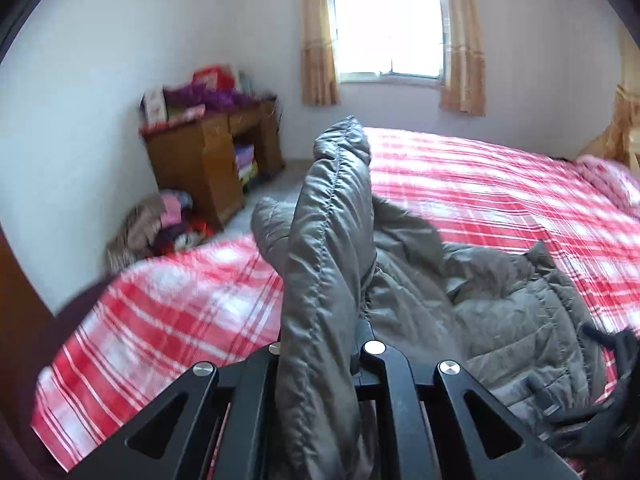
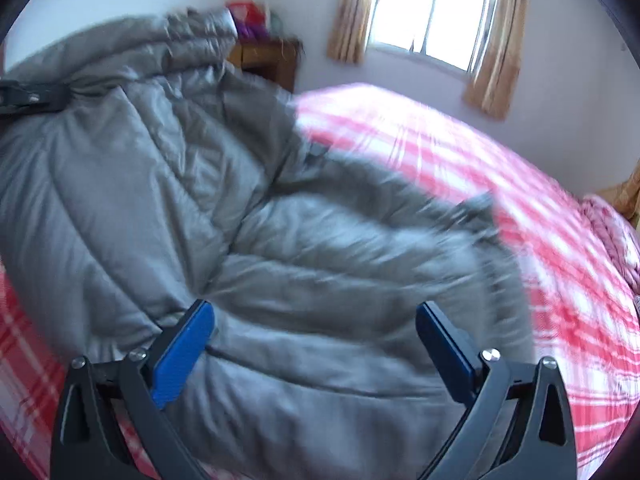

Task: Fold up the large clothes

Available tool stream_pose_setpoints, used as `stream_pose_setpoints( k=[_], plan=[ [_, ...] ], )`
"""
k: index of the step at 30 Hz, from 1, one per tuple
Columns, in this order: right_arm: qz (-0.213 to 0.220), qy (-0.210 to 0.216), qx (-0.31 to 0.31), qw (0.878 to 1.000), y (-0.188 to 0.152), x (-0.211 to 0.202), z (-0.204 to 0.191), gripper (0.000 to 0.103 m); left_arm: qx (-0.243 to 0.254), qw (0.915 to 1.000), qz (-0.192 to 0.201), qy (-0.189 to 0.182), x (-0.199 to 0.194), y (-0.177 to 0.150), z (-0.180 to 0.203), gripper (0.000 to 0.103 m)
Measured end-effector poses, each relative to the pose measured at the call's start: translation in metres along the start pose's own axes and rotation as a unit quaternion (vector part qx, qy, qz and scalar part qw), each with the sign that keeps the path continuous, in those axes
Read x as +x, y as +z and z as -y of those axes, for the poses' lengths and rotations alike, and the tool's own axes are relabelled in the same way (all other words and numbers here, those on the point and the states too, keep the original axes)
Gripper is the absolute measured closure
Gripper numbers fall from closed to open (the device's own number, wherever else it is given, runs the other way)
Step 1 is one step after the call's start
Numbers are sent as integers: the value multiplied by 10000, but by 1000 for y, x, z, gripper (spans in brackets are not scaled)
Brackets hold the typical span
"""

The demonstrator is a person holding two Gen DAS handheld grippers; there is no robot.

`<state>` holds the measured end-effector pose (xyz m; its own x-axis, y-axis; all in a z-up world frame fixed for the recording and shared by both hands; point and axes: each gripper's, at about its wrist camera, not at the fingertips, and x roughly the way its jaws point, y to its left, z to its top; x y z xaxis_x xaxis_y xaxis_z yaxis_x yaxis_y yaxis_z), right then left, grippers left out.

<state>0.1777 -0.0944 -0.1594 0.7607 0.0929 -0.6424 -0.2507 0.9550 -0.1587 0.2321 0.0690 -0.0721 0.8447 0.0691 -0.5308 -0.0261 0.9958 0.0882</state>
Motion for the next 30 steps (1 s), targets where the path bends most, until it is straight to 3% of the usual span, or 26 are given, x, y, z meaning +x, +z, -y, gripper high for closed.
stream_pose_setpoints(
  k=[4,6,10,14,19,21,24,25,26,28,30],
  plan=[
    [203,-316,759,9964,-11,-23,83,0,667,9969,414,-15,-20,10,64,96],
    [193,-688,1224,9899,-23,-24,133,0,985,9933,568,-216,-25,15,110,96],
    [-41,-1324,2167,9672,-64,-23,229,0,1617,9831,704,-494,-17,9,206,96],
    [-151,-1568,2608,9524,-94,-27,273,0,2244,9707,646,-561,8,-17,287,96],
    [-396,-1573,2777,9469,-130,-19,287,0,2967,9519,632,-435,31,-61,343,89],
    [-487,-1545,2816,9458,-139,-13,294,0,3114,9471,646,-423,24,-64,348,80],
    [-587,-1437,2975,9420,-147,-11,295,0,3011,9480,816,-636,-8,-52,344,64],
    [-582,-1425,3017,9409,-147,-11,296,0,2965,9477,944,-705,-22,-47,341,53],
    [-566,-1418,3020,9410,-146,-11,297,0,2852,9483,1121,-830,-44,-37,334,31],
    [-577,-1452,2977,9418,-145,-10,296,0,2570,9493,1464,-1066,-79,-17,315,4],
    [-596,-1476,2940,9425,-144,-8,297,0,2337,9522,1719,-953,-94,-1,295,4]
  ],
)
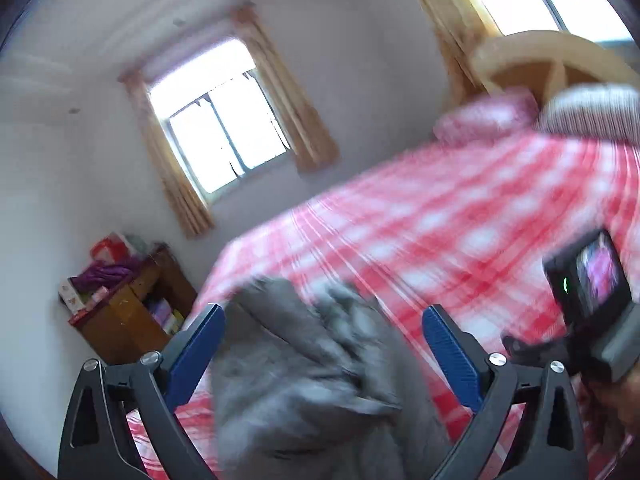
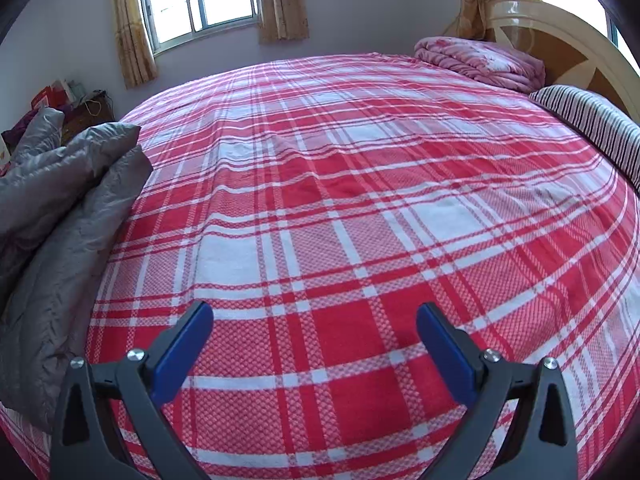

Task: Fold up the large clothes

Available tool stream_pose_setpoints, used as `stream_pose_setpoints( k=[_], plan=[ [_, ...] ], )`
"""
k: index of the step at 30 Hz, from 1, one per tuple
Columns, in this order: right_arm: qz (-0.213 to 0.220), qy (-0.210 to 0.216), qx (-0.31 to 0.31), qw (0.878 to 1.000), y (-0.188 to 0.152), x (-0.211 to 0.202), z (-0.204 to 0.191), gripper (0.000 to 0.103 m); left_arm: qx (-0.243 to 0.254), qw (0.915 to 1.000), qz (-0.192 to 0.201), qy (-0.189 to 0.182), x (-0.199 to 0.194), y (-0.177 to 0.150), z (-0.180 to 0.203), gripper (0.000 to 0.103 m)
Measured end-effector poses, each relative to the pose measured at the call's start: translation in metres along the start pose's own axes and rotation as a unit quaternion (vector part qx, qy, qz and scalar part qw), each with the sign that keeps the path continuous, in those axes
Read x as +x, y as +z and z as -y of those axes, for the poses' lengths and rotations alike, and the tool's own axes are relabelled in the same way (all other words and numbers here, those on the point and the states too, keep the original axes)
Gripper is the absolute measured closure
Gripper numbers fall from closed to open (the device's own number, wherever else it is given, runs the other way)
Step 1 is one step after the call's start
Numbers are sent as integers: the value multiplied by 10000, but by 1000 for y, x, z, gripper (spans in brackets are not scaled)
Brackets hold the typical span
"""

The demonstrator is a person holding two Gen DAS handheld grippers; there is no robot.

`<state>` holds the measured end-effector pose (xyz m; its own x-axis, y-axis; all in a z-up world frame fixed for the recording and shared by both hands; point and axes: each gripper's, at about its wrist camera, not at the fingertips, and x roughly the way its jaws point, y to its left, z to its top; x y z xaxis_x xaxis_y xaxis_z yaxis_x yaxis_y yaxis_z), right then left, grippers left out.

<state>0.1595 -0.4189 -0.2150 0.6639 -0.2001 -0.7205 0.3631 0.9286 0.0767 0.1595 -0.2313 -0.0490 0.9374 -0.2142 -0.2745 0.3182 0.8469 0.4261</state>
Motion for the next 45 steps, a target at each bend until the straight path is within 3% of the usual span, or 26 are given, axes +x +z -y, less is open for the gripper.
stream_pose_setpoints(
  k=[2,4,6,8,10,13,16,18,23,25,27,29,34,36,39,44,45],
  plan=[
    [43,-41,-55,10000,4,-3,-2,1,-245,9988,-123,408,7,1,-33,4],
    [123,-30,-86,9999,15,-12,-6,8,-540,9921,-484,1024,30,-10,-66,4],
    [204,124,-131,9996,34,-25,-17,13,-1067,9711,-1158,1794,68,-34,-116,4],
    [429,329,-185,9984,59,-46,-35,14,-1657,9446,-1697,2270,99,-62,-162,4],
    [627,753,-298,9947,87,-68,-64,14,-2187,9218,-2108,2408,122,-92,-197,4],
    [636,1298,-435,9885,122,-81,-111,13,-2422,9059,-2360,2549,143,-116,-214,4],
    [394,1505,-610,9859,147,-71,-169,12,-2118,9101,-2489,2548,167,-121,-203,4],
    [-15,1540,-689,9857,154,-50,-202,12,-1943,9145,-2534,2485,178,-124,-195,4],
    [-625,1113,-1102,9857,148,5,-258,12,-1966,9189,-2626,2192,206,-129,-182,4],
    [-871,1107,-1211,9826,135,22,-260,26,-2073,9179,-2688,2056,212,-131,-183,4],
    [-1014,1409,-1203,9774,122,28,-252,81,-2120,9185,-2704,1959,211,-128,-183,4],
    [-860,1572,-1137,9772,111,22,-241,90,-2103,9226,-2575,1956,202,-118,-181,4],
    [-348,1736,-833,9807,97,-12,-201,93,-2028,9394,-2131,1759,180,-88,-158,4],
    [-252,1560,-740,9847,93,-8,-190,93,-1638,9461,-2165,1765,186,-84,-131,4],
    [-443,1497,-458,9867,87,20,-178,93,-1003,9504,-2278,1864,201,-92,-90,4],
    [-614,1493,-233,9866,70,37,-155,90,-853,9555,-2179,1797,199,-84,-74,4],
    [-648,1480,-178,9867,72,35,-150,85,-808,9560,-2180,1790,200,-82,-72,4]
  ],
)
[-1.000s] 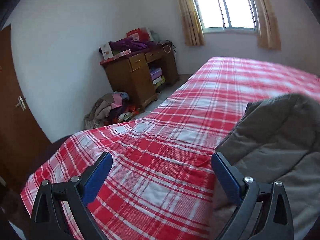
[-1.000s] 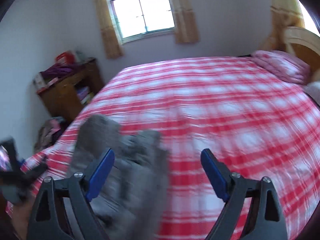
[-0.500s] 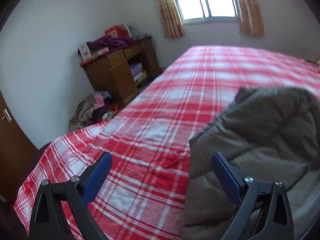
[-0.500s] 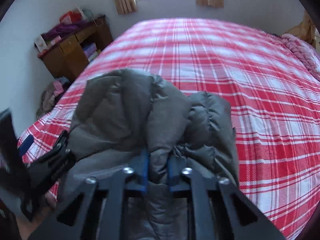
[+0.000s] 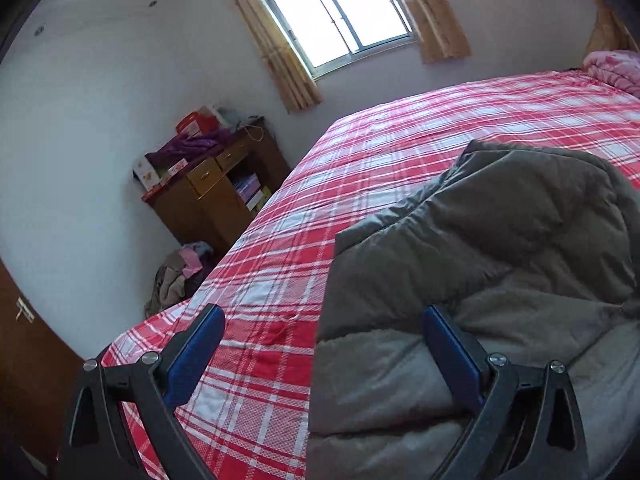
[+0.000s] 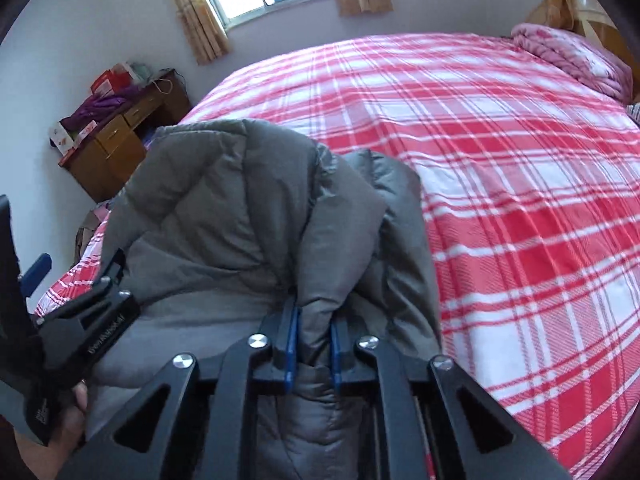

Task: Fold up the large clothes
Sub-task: 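Hold the bundle with the right gripper while the left gripper presses its side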

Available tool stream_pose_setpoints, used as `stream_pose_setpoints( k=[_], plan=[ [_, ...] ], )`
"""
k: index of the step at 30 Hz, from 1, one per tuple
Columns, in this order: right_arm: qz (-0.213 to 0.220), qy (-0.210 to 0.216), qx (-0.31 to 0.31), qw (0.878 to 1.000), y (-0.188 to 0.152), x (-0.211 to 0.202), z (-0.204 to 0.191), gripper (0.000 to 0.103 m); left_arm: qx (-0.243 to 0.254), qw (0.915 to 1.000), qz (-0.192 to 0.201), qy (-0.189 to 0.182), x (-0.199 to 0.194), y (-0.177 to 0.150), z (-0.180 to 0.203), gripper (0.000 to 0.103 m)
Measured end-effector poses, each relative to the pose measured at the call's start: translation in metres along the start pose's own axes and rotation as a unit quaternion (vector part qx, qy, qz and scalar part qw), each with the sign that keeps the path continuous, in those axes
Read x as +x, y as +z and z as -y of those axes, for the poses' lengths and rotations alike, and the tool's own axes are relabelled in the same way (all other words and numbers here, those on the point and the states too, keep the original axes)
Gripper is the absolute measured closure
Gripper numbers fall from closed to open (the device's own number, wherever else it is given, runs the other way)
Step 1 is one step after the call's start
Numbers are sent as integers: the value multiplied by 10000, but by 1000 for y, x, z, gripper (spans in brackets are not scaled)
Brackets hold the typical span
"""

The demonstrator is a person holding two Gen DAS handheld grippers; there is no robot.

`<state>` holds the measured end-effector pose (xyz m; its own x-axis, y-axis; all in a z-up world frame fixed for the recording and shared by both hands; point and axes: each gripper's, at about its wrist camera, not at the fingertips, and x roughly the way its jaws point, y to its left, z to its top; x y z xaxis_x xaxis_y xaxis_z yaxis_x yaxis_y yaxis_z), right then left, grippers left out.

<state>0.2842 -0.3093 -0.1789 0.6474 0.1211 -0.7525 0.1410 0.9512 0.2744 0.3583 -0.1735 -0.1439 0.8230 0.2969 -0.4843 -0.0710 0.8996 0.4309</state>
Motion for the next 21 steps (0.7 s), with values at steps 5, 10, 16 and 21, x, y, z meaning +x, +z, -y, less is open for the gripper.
stream_pose_setpoints(
  k=[5,10,16,21],
  plan=[
    [515,-552,91,9971,24,-52,-5,72,218,9997,45,18,-5,3,15,4],
    [789,-735,-362,9935,55,-61,-55,72,-231,9995,-13,-199,-10,14,-10,4],
    [400,-677,-137,9968,27,6,-31,72,-605,9960,-544,-370,33,20,-20,4],
    [580,-635,-127,9962,3,17,-20,72,-480,9975,-510,-94,47,5,1,3]
  ],
)
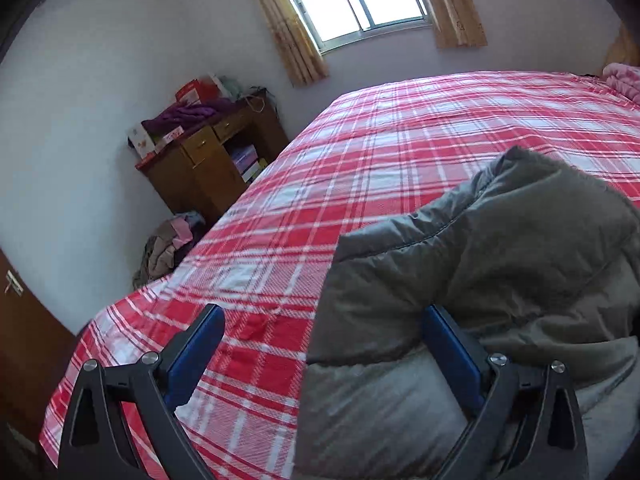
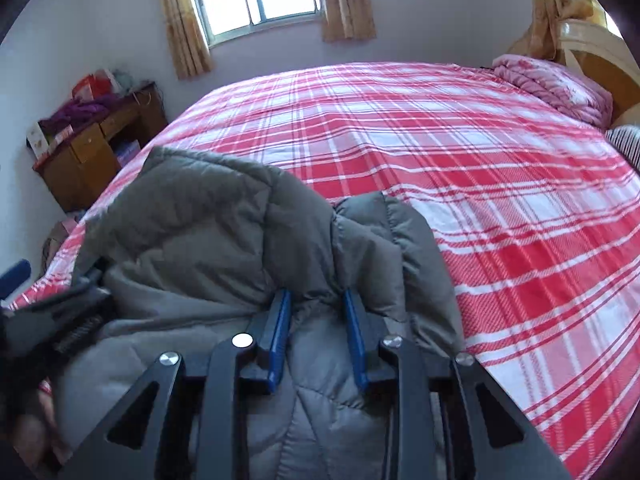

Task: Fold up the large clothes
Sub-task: 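Hold the bundle with the right gripper while the left gripper presses its side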

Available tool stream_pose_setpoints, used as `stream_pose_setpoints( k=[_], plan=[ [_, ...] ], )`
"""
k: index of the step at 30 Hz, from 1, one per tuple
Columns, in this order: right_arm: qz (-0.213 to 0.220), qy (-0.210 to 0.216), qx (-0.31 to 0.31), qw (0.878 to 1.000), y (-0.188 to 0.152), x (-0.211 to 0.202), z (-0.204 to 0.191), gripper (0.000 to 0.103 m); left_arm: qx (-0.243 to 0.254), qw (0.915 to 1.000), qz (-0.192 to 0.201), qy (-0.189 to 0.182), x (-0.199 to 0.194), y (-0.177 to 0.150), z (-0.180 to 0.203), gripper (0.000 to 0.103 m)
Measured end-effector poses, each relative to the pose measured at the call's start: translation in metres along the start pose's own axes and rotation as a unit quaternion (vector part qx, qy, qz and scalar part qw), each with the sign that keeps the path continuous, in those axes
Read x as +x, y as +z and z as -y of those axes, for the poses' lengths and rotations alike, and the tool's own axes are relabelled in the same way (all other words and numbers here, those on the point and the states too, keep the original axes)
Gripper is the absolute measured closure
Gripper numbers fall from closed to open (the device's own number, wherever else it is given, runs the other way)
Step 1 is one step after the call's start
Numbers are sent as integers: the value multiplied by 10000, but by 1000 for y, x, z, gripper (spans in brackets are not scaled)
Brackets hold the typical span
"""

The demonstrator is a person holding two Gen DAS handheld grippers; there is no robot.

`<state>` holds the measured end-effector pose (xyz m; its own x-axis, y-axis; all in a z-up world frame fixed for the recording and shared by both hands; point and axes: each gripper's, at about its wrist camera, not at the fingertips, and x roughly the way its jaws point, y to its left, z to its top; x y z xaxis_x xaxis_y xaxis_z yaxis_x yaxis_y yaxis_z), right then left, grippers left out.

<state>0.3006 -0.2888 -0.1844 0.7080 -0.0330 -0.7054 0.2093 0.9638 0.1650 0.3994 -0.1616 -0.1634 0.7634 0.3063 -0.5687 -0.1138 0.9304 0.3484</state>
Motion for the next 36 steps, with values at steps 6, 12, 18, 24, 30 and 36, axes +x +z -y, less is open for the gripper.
stream_pose_setpoints(
  k=[6,12,18,24,30,36],
  plan=[
    [34,4,-152,9999,-5,13,-1,72,-129,9999,-82,-35,13,-8,2,1],
    [24,22,-120,9999,-13,22,1,73,-163,9998,-126,-72,20,-12,7,1],
    [-18,5,-148,9999,-15,24,1,73,-238,9993,-221,-189,25,-15,6,1],
    [-63,-80,-197,9998,-15,28,-1,73,-197,9990,-320,-226,30,-15,8,1],
    [-103,-179,-263,9994,-15,29,-5,73,-169,9988,-389,-251,34,-16,7,1],
    [-125,-256,-314,9991,-15,31,-8,73,-155,9987,-416,-261,36,-16,8,1]
  ],
)
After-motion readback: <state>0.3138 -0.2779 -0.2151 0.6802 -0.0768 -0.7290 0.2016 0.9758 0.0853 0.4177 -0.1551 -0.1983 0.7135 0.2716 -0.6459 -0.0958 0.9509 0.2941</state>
